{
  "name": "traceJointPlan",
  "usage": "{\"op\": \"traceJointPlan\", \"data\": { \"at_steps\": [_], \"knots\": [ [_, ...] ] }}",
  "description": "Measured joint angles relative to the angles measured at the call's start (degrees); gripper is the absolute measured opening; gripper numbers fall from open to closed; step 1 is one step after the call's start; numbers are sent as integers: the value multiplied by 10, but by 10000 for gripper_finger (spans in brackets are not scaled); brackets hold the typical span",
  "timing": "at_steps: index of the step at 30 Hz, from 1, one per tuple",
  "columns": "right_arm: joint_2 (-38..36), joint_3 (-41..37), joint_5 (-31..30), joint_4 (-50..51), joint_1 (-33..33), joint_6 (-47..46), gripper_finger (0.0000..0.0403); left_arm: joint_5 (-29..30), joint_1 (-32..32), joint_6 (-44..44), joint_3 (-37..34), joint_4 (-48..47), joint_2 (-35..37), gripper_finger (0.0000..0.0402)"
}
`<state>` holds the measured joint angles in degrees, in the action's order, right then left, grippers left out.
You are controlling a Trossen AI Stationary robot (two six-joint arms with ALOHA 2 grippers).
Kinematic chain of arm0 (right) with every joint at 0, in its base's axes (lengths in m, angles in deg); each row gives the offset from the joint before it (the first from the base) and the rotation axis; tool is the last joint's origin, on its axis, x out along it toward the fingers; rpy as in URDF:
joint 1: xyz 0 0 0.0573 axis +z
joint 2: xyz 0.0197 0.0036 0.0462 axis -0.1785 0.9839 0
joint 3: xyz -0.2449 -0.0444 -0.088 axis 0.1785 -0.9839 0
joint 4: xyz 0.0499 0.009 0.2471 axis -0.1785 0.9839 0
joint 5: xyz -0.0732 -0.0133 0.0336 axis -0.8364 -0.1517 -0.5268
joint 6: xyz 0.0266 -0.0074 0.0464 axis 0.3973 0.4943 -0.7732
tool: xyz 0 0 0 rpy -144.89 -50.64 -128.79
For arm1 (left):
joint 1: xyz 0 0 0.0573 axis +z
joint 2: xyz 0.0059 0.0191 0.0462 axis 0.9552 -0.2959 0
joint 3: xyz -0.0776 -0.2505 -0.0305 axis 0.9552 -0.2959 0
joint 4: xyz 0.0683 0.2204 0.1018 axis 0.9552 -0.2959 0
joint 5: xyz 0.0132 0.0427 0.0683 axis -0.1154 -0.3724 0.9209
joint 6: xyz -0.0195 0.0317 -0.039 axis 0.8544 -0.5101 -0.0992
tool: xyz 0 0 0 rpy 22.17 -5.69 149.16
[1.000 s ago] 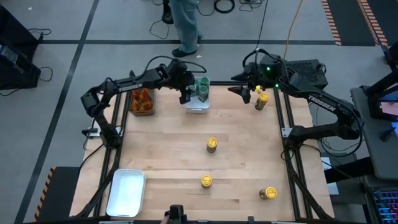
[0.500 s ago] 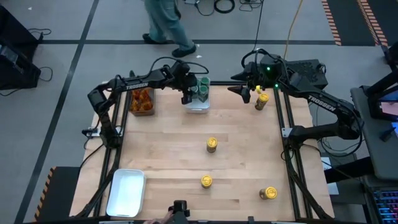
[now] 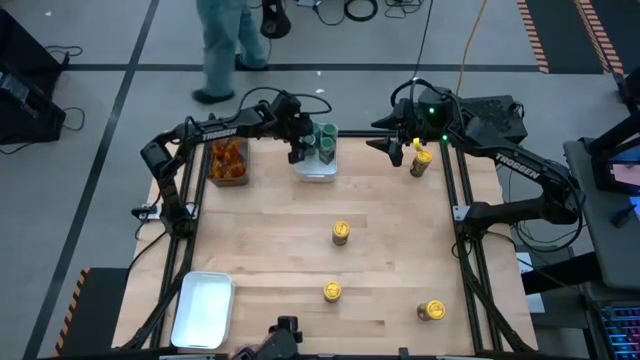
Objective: Sort spices by type
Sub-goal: Put the green seasoning bottle into the top white bin, then put the middle yellow seasoning bottle into the bottom white bin
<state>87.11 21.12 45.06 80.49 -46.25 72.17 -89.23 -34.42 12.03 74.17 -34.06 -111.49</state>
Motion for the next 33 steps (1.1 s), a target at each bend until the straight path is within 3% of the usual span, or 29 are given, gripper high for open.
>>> {"op": "traceJointPlan", "data": {
  "at_steps": [17, 28, 33],
  "knots": [
    [0, 0, 4, 7, 1, -16, 274, -8, 2, 3, -1, 14, -19, 222],
    [0, 0, 4, 30, 11, -43, 274, -9, 2, 25, -1, 8, -19, 304],
    [0, 0, 4, 31, 17, -68, 274, -9, 2, 34, -1, 0, -7, 319]
  ]
}}
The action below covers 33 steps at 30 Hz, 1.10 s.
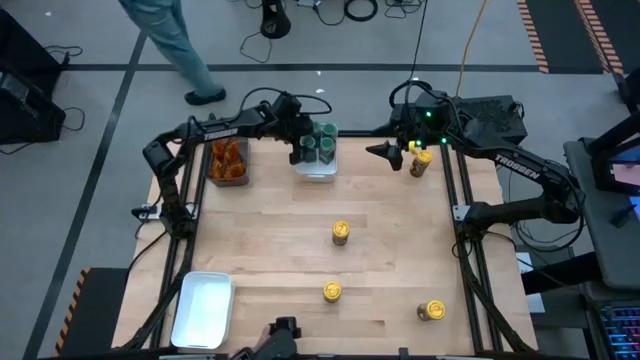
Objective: Sort spices by type
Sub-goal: Put the middle yellow seasoning bottle into the bottom white bin
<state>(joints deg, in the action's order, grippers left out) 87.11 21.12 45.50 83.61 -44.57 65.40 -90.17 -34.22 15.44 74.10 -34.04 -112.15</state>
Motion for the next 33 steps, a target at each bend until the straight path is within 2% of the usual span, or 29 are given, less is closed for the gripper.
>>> {"op": "traceJointPlan", "data": {
  "at_steps": [8, 13, 16, 24, 33],
  "knots": [
    [0, 0, 0, 5, 0, -20, 274, -10, 0, 0, 0, -10, 78, 320],
    [0, 0, 2, 36, 1, -48, 274, -77, 0, 18, -1, -50, 119, 317],
    [0, 0, 2, 41, 9, -66, 274, -109, 4, 33, -24, -65, 151, 310],
    [0, 0, 0, 37, 29, -65, 274, -149, -1, 119, -110, 32, 217, 292],
    [5, 0, -2, -16, 46, -72, 274, -163, -50, 130, -114, 67, 253, 292]
  ]
}}
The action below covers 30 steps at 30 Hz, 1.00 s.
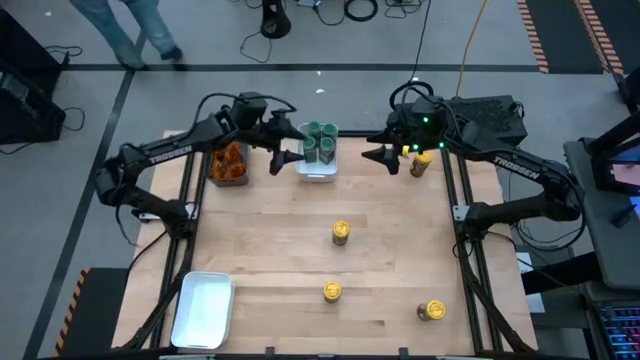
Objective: Sort spices by type
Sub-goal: Put the middle yellow seasoning bottle into the bottom white bin
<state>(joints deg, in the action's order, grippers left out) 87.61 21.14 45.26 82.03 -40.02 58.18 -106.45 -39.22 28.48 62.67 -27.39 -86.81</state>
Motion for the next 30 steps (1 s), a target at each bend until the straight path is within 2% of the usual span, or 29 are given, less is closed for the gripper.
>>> {"op": "traceJointPlan", "data": {
  "at_steps": [7, 15, 22, 27, 30],
  "knots": [
    [14, 0, -3, -33, 72, -4, 274, -2, -45, -26, 0, -80, 24, 292],
    [44, 0, -109, -63, 184, -103, 274, -19, -119, -28, 0, -162, 59, 292],
    [86, 0, -119, -66, 272, -196, 274, 77, -231, 35, 0, -166, 78, 292],
    [104, 0, -119, -66, 344, -230, 274, 204, -337, 100, 0, -139, 76, 292],
    [114, 0, -150, -59, 397, -244, 274, 265, -396, 159, 0, -106, 60, 292]
  ]
}}
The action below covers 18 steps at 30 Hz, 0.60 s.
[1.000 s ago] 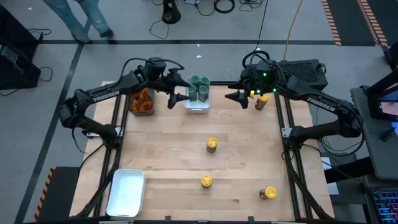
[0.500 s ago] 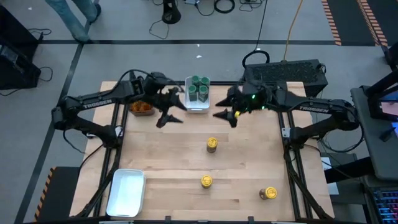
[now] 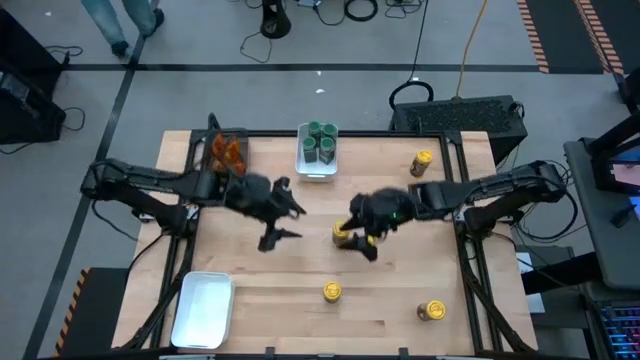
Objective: Sort spices by type
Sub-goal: Put the middle yellow seasoning bottle into the bottom white bin
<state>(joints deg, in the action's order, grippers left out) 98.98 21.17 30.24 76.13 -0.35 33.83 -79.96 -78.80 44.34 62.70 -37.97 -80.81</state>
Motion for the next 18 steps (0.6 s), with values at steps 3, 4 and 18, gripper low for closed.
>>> {"op": "traceJointPlan", "data": {
  "at_steps": [3, 4, 18],
  "knots": [
    [2, 0, -63, 18, 63, -9, 274, 27, -51, 52, 0, 39, -25, 292],
    [2, 0, -86, 25, 84, -19, 274, 36, -67, 67, 0, 49, -35, 292],
    [2, 0, -346, 39, 283, -180, 274, 223, -142, 134, 0, 242, -200, 292]
  ]
}}
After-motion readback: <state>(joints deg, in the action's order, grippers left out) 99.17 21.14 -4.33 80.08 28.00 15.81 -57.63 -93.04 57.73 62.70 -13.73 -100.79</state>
